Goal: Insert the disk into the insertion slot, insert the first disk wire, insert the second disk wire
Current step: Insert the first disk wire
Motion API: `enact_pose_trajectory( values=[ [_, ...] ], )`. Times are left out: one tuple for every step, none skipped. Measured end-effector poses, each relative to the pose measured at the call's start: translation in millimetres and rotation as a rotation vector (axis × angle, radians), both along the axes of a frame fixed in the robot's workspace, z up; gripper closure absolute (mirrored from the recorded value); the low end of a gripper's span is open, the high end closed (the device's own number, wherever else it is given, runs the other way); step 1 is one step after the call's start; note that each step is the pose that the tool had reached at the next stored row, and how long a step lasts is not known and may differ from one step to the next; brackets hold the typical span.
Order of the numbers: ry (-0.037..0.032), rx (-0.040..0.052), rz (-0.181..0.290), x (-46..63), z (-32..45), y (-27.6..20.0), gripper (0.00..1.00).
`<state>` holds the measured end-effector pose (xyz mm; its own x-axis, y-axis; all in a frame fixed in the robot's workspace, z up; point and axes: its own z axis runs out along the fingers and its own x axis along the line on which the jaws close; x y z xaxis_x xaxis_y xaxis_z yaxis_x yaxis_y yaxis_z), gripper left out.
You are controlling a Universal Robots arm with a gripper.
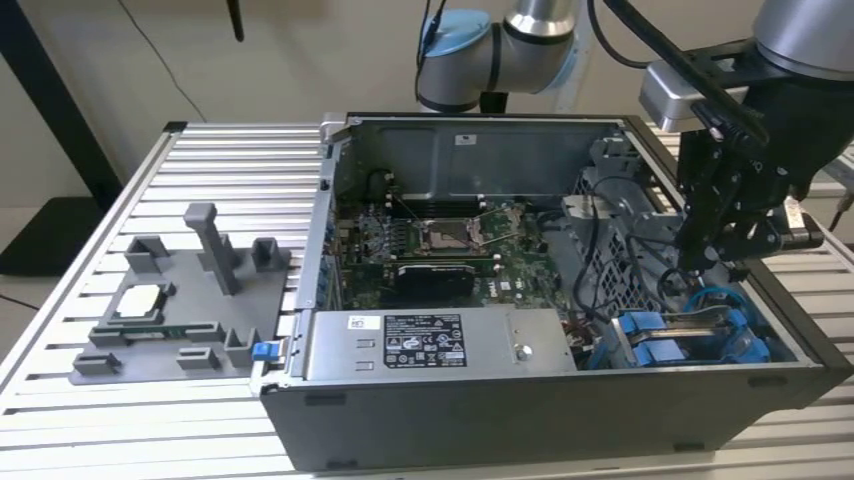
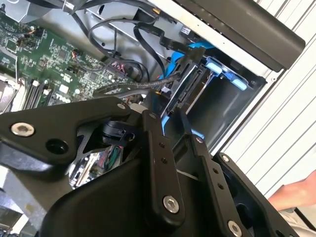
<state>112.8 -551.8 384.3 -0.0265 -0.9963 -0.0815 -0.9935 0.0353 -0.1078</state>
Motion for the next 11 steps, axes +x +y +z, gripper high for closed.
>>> enact_pose_trajectory(
  values=[
    [0.0000, -0.0001, 0.000, -0.3, 0.0, 0.0, 0.00],
    [0.0000, 0.0000, 0.000, -0.4, 0.0, 0.2, 0.00],
    [0.0000, 0.0000, 0.000, -0.5, 0.0, 0.2, 0.00],
    [0.0000, 0.0000, 0.000, -0.5, 0.0, 0.2, 0.00],
    [-0.0001, 0.0001, 0.000, -0.6, 0.0, 0.2, 0.00],
    [0.0000, 0.0001, 0.000, -0.6, 0.0, 0.2, 1.00],
    [0.0000, 0.0000, 0.000, -0.6, 0.0, 0.2, 1.00],
    [0.0000, 0.0000, 0.000, -0.6, 0.0, 0.3, 1.00],
    [0.0000, 0.0000, 0.000, -0.6, 0.0, 0.3, 1.00],
    [0.0000, 0.0000, 0.000, -0.6, 0.0, 0.3, 1.00],
    [0.0000, 0.0000, 0.000, -0.6, 0.0, 0.3, 1.00]
  ],
)
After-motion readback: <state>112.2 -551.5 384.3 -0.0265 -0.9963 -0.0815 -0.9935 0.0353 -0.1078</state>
